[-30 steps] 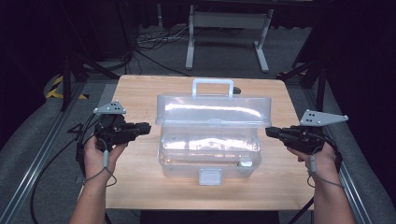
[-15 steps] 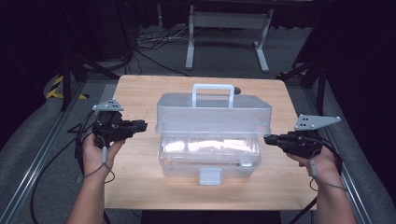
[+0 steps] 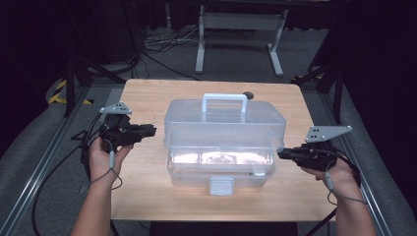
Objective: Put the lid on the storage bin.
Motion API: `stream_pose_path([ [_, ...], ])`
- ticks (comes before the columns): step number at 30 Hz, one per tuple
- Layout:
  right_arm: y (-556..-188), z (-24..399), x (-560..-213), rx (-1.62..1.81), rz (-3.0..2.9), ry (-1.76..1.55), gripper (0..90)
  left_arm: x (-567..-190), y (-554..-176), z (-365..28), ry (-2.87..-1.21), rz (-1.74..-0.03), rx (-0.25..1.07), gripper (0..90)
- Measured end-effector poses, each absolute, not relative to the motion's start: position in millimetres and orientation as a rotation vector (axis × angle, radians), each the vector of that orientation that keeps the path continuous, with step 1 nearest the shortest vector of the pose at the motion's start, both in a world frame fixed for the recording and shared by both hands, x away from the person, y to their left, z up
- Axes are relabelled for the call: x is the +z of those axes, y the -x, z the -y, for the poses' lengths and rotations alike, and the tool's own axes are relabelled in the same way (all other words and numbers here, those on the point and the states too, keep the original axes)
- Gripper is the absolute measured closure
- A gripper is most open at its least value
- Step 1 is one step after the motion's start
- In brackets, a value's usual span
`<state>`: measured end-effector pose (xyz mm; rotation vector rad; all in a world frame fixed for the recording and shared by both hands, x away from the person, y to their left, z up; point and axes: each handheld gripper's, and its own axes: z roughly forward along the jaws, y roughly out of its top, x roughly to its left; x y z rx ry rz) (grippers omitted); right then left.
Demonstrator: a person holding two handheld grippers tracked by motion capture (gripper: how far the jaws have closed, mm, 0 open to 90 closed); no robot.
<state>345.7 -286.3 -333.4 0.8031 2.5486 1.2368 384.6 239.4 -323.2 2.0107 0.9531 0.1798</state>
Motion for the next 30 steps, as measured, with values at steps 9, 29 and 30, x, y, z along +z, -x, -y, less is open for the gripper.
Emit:
stream_pose_path([
  [9, -345.2, 284.8, -337.3, 1.187, -2.602, -0.798, 87.3, -324.0, -386.1, -239.6, -2.016, -0.952, 0.175, 76.9],
  [29, -348.1, 281.1, -350.7, 1.077, -2.742, -0.782, 87.2, -326.5, -389.2, -238.3, -2.025, -0.955, 0.163, 77.0],
  [30, -348.4, 280.9, -351.4, 1.073, -2.748, -0.780, 87.2, -326.6, -389.4, -238.4, -2.026, -0.954, 0.164, 77.0],
])
